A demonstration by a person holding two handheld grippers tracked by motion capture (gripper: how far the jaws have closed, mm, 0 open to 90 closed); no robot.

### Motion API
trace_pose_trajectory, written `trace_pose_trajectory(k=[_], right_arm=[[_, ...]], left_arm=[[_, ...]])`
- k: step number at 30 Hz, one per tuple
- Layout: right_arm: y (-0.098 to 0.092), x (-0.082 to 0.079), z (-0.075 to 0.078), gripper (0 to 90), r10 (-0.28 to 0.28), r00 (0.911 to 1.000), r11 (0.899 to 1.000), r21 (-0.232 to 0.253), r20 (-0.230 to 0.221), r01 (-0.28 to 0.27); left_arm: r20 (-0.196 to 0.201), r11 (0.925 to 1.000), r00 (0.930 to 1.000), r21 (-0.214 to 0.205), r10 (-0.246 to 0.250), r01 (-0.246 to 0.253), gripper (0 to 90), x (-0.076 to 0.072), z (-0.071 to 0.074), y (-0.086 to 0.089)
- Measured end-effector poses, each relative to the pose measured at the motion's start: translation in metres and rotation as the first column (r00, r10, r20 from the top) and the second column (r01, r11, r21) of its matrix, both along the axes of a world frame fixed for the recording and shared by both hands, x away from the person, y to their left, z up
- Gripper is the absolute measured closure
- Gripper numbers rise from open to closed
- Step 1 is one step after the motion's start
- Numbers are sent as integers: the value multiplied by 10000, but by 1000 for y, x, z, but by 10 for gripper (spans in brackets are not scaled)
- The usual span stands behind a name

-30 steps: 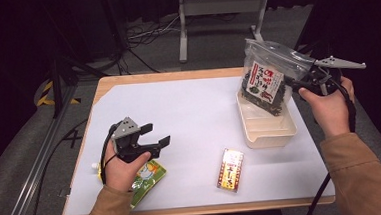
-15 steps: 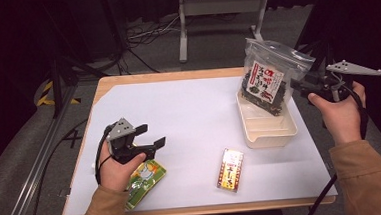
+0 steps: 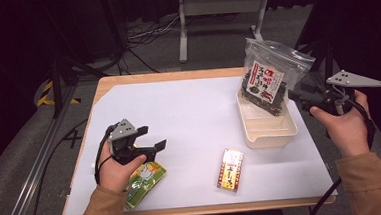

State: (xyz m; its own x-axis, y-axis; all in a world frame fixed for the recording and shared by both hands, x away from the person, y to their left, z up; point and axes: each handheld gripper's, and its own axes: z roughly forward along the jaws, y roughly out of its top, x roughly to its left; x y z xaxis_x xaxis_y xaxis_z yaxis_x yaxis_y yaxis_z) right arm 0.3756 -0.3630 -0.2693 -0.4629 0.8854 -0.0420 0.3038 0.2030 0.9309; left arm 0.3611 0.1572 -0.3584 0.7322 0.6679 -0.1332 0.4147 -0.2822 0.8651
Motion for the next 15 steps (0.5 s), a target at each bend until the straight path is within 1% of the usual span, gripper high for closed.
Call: trace_pose_trajectory(k=[1,3,5,6,9,12,13,15], right_arm=[[2,-2,0,451,149,9999,9999,-74,-15,-149],[6,-5,-1,451,390,9992,9991,-147,-29,-391],[10,-7,-2,451,647,9979,9976,-238,-79,-649],[12,-8,-3,450,765,9970,9968,-240,-93,-767],[18,-12,-6,448,1225,9923,9922,-189,-207,-1229],[24,-15,-9,436,1618,9864,9866,-147,-291,-1623],[26,-16,-10,431,1694,9851,9854,-127,-293,-1698],[30,-18,-13,426,1903,9813,9816,-100,-275,-1906]], left_arm=[[-45,10000,10000,-9,1,-1,188,0,0,0],[-62,9999,10000,125,-52,53,184,1,1,2],[-42,9999,10000,131,37,-36,183,0,1,3],[-38,9997,10000,227,12,-11,183,1,1,4],[-274,9992,9996,379,-117,128,183,0,0,5],[-375,9978,9990,606,-239,262,183,0,0,7],[-340,9972,9990,687,-283,306,183,0,0,7],[-364,9968,9989,735,-284,310,181,-1,0,8]])
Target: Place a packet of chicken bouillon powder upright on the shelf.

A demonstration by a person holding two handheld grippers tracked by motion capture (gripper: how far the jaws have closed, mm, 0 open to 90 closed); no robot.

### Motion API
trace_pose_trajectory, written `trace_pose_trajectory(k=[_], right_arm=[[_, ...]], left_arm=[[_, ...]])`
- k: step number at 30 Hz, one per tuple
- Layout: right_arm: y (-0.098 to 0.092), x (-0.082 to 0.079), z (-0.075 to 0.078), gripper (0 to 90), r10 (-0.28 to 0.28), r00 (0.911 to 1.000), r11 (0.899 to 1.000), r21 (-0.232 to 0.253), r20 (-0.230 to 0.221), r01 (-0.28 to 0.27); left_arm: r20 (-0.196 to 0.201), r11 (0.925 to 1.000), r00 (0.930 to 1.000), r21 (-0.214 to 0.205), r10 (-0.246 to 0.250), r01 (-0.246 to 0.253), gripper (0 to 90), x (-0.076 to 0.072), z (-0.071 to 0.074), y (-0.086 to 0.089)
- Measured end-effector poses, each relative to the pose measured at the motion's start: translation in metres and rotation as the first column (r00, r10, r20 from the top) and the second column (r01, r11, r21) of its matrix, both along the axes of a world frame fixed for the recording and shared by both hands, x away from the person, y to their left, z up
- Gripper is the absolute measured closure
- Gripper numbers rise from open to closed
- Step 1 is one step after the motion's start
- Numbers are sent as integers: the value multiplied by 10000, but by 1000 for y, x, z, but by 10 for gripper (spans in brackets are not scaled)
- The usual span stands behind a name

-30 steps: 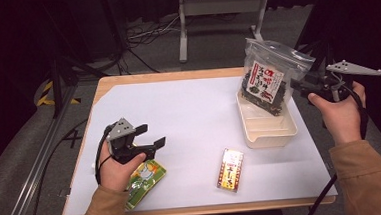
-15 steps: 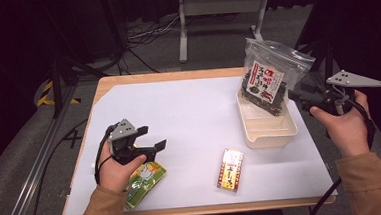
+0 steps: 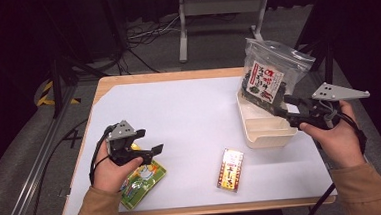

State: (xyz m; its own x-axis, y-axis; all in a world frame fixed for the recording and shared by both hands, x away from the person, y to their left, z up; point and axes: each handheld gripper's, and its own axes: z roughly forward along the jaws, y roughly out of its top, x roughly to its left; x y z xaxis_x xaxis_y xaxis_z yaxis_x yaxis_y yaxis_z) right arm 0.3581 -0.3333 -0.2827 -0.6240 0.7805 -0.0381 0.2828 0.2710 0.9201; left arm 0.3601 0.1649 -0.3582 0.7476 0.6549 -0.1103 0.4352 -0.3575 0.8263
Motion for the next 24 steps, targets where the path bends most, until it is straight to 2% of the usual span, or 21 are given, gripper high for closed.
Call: trace_pose_trajectory(k=[3,15,19,24], right_arm=[[7,-3,-7,411,475,9989,9984,320,-47,-473],[23,-10,-26,385,1341,9907,9908,239,-232,-1335],[25,-12,-33,378,1425,9896,9892,371,-214,-1416],[27,-12,-40,360,1561,9874,9852,759,-252,-1538]], left_arm=[[-37,10000,10000,49,1,-1,180,0,-1,2],[-133,9999,9999,137,-24,26,171,-3,1,10],[-161,9999,9999,142,-21,23,168,-4,2,11],[-108,9998,9999,190,-29,31,160,-3,4,14]])
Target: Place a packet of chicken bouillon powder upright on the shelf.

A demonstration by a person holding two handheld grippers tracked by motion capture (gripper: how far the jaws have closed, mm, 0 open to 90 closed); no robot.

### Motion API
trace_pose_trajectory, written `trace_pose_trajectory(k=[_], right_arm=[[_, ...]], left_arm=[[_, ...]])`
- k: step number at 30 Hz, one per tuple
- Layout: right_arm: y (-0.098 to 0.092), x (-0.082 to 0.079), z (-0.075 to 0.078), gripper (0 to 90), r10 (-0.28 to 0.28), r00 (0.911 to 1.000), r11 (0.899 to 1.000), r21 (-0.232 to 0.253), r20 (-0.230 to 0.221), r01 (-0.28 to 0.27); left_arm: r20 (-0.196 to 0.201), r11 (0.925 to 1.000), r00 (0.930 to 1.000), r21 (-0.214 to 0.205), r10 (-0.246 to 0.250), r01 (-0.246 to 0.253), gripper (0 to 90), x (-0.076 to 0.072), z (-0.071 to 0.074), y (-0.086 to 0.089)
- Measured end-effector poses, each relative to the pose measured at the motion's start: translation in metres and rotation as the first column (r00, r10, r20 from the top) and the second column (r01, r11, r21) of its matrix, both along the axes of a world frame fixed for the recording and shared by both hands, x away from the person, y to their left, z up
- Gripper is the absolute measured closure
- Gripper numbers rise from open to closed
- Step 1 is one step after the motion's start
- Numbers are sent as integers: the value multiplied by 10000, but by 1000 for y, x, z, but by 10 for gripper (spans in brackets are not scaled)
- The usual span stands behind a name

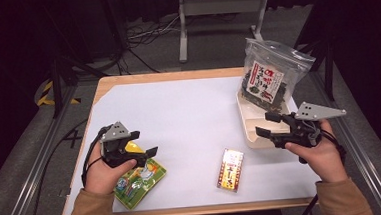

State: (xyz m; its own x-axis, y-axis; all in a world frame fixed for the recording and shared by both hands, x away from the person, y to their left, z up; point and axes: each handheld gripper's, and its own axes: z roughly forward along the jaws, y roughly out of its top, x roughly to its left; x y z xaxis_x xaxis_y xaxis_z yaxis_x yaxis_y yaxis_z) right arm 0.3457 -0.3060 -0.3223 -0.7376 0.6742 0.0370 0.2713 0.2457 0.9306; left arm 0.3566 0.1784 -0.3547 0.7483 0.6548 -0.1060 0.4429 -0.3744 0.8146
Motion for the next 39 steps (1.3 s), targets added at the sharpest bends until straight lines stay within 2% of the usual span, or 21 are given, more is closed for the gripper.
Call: trace_pose_trajectory(k=[4,9,14,20,23,26,29,33,34,36,38,39], right_arm=[[1,-1,-5,352,96,10000,9999,121,16,-96],[3,-1,-9,339,193,9998,9998,-97,67,-192],[4,-1,-14,328,26,10000,9993,-369,39,-24],[10,0,-19,322,83,10000,9975,-697,-14,-84],[15,1,-21,314,195,9998,9968,-771,-2,-194],[20,3,-22,310,307,9995,9959,-848,2,-306],[26,4,-23,310,434,9991,9947,-927,-13,-433],[31,5,-23,309,527,9986,9940,-955,-1,-525],[31,5,-23,309,527,9986,9940,-964,-5,-525],[33,5,-24,308,574,9984,9936,-975,-11,-572],[35,6,-25,309,598,9982,9931,-1006,-54,-600],[35,6,-25,309,598,9982,9931,-1006,-54,-600]], left_arm=[[-53,10000,10000,3,-19,19,151,0,1,2],[-86,9999,10000,104,2,-2,142,1,1,5],[-69,9996,9997,130,235,-234,132,1,2,10],[46,9953,9962,407,875,-876,117,-1,2,21],[111,9916,9919,266,1264,-1267,99,-4,2,31],[33,9843,9846,220,1749,-1750,84,-5,0,39],[-48,9688,9695,386,2451,-2448,75,-5,-3,49],[-47,9544,9555,487,2950,-2945,71,-4,-7,61],[89,9503,9519,562,3064,-3064,72,-4,-9,63],[48,9392,9408,562,3390,-3387,89,-4,-11,67],[81,9341,9359,594,3522,-3520,91,-3,-14,71],[81,9341,9359,594,3522,-3520,91,-3,-14,71]])
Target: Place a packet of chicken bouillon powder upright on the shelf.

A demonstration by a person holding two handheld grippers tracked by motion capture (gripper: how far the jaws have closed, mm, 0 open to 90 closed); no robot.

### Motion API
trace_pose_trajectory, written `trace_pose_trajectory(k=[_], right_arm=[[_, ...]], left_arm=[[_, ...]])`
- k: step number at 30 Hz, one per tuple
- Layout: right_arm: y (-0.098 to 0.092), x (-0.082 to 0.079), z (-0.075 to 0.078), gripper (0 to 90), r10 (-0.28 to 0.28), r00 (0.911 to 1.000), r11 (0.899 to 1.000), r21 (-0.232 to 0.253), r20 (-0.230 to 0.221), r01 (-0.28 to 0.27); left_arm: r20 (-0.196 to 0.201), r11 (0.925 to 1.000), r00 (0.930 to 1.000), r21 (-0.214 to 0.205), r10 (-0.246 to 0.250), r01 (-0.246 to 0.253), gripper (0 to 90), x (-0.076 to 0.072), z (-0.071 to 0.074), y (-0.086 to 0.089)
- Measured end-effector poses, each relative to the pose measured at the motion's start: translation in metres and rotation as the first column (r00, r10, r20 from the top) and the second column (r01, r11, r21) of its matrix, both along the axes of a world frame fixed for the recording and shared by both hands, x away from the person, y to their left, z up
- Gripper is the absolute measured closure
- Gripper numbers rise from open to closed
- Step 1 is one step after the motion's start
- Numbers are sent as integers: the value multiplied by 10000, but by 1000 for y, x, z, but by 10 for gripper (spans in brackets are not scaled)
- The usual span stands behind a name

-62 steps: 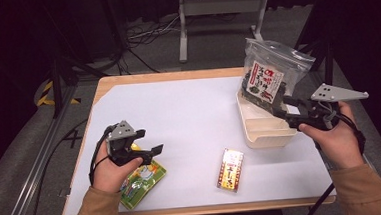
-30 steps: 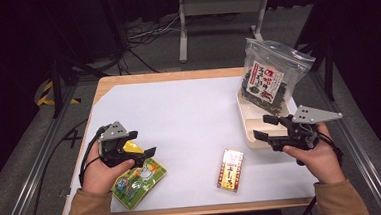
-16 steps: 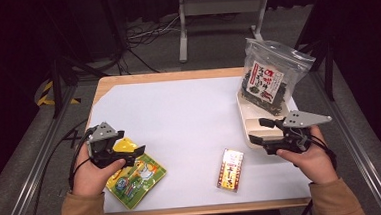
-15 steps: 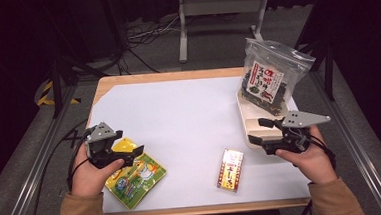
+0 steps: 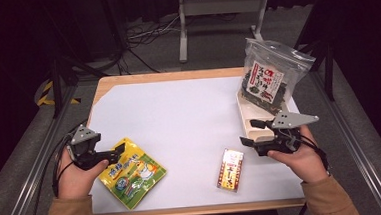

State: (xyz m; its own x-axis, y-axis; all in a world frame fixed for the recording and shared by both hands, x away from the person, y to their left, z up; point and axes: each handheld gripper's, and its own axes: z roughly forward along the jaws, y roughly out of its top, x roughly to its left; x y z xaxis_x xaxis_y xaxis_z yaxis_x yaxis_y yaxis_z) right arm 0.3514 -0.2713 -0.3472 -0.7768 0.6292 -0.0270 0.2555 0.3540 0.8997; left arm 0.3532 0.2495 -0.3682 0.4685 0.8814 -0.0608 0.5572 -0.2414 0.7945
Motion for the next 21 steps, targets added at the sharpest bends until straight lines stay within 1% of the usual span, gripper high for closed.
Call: trace_pose_trajectory(k=[1,2,3,5,7,8,10,12,13,15,17,19,21], right_arm=[[2,1,-1,308,39,10000,10000,-79,-37,-39],[3,1,-1,308,49,10000,9999,-108,-38,-49],[3,1,-1,308,49,10000,9999,-108,-38,-49],[6,3,-1,309,119,9999,9999,-102,-34,-120],[8,4,-1,308,172,9998,9998,-67,-32,-172],[10,5,-1,308,199,9998,9998,-60,-17,-199],[12,6,-1,308,213,9998,9997,-72,21,-213],[15,8,-1,306,184,9998,9998,-76,93,-183],[16,9,0,310,199,9997,9998,-41,105,-198],[18,10,0,322,241,9997,9997,23,50,-241],[21,11,1,321,320,9995,9995,38,53,-320],[24,12,1,319,374,9993,9993,12,88,-374],[26,13,2,317,410,9991,9991,55,125,-410]], left_arm=[[-34,9999,10000,39,94,-94,93,0,-1,2],[-189,9998,9996,-12,187,-187,98,-1,-3,5],[-189,9998,9996,-12,187,-187,101,-1,-3,5],[-381,9991,9985,-92,399,-403,101,-3,-5,9],[-635,9982,9962,148,596,-588,111,-6,-7,14],[-728,9977,9950,117,681,-675,112,-7,-8,15],[-760,9964,9936,-15,838,-842,111,-11,-10,18],[-923,9956,9914,-8,929,-933,111,-14,-12,21],[-939,9945,9902,-55,1032,-1042,111,-15,-14,23],[-1084,9923,9867,-140,1209,-1231,111,-18,-16,25],[-1210,9899,9828,-59,1397,-1414,113,-22,-19,27],[-1378,9863,9768,13,1636,-1650,120,-25,-22,29],[-1516,9842,9726,87,1764,-1771,135,-27,-26,30]])
